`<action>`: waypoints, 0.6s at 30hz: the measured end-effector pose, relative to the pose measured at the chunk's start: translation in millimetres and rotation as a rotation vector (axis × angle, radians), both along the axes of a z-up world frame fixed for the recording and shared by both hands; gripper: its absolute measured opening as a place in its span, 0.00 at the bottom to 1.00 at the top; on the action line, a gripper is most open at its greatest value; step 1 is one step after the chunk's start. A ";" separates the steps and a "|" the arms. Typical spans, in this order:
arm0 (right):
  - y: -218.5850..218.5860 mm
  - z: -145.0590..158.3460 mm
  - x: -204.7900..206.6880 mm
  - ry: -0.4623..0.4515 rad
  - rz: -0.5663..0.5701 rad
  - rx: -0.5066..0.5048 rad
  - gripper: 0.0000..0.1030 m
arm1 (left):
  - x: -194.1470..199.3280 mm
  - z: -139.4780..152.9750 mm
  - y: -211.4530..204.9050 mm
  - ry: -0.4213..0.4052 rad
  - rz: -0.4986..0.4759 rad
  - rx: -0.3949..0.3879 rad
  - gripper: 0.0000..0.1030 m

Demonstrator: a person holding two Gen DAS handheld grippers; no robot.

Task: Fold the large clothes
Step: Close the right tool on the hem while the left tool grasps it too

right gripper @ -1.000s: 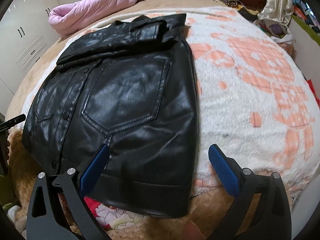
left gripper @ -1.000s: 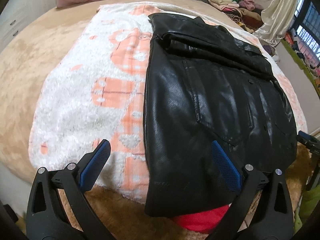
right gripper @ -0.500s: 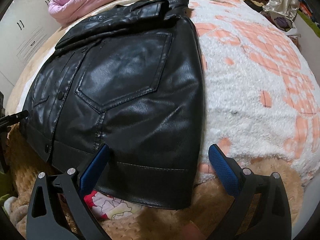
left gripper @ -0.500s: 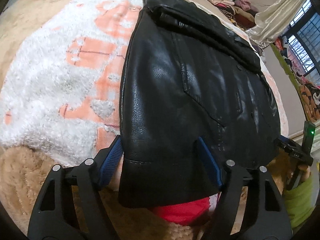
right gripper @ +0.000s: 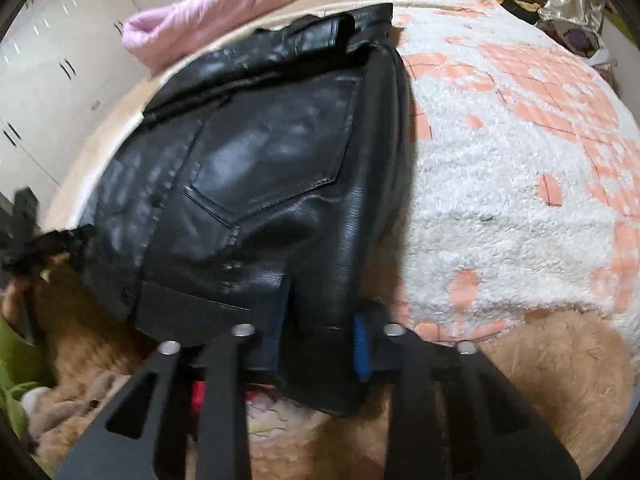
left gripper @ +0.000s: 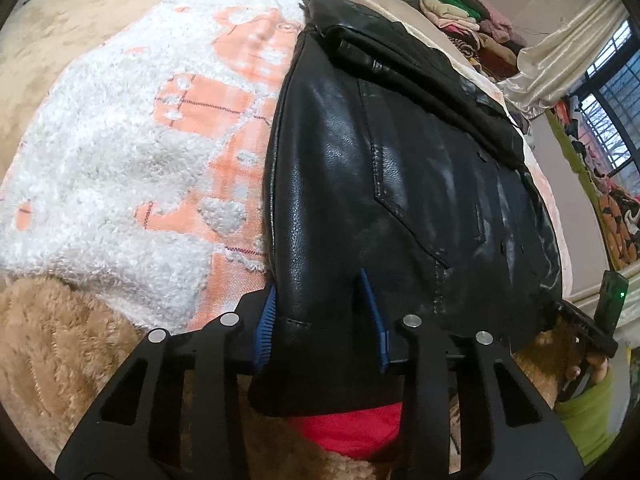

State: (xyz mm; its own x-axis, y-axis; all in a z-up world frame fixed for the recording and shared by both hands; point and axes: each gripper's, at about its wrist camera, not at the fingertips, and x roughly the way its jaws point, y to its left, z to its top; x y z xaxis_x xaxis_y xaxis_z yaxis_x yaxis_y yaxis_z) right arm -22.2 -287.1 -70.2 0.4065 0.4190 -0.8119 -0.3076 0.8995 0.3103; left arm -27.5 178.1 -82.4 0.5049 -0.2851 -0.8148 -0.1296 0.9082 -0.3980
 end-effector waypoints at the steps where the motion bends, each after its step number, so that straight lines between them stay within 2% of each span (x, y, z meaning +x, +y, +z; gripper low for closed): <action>1: -1.7 1.6 -2.1 -0.006 0.002 0.011 0.18 | -0.6 0.9 0.4 -0.004 0.000 -0.001 0.24; 5: -4.7 9.7 -10.5 -0.020 0.034 0.040 0.16 | -6.4 8.9 1.4 -0.035 -0.011 -0.005 0.16; 9: -13.1 21.4 -20.1 -0.013 0.051 0.112 0.16 | -16.3 20.7 5.1 -0.066 -0.022 -0.019 0.10; 12: -24.8 41.1 -25.5 -0.041 0.052 0.196 0.15 | -22.6 33.2 7.2 -0.098 -0.028 -0.046 0.09; 18: -39.2 79.2 -4.4 -0.120 0.010 0.344 0.13 | -10.3 72.0 15.4 -0.190 -0.037 -0.094 0.09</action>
State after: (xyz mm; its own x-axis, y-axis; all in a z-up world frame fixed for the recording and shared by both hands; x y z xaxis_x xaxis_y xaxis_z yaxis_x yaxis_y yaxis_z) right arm -26.6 -326.3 9.0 0.4852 0.6635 -0.5695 -0.3683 0.7458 0.5551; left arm -37.9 193.5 -10.3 0.6349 -0.3768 -0.6745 -0.0113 0.8684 -0.4957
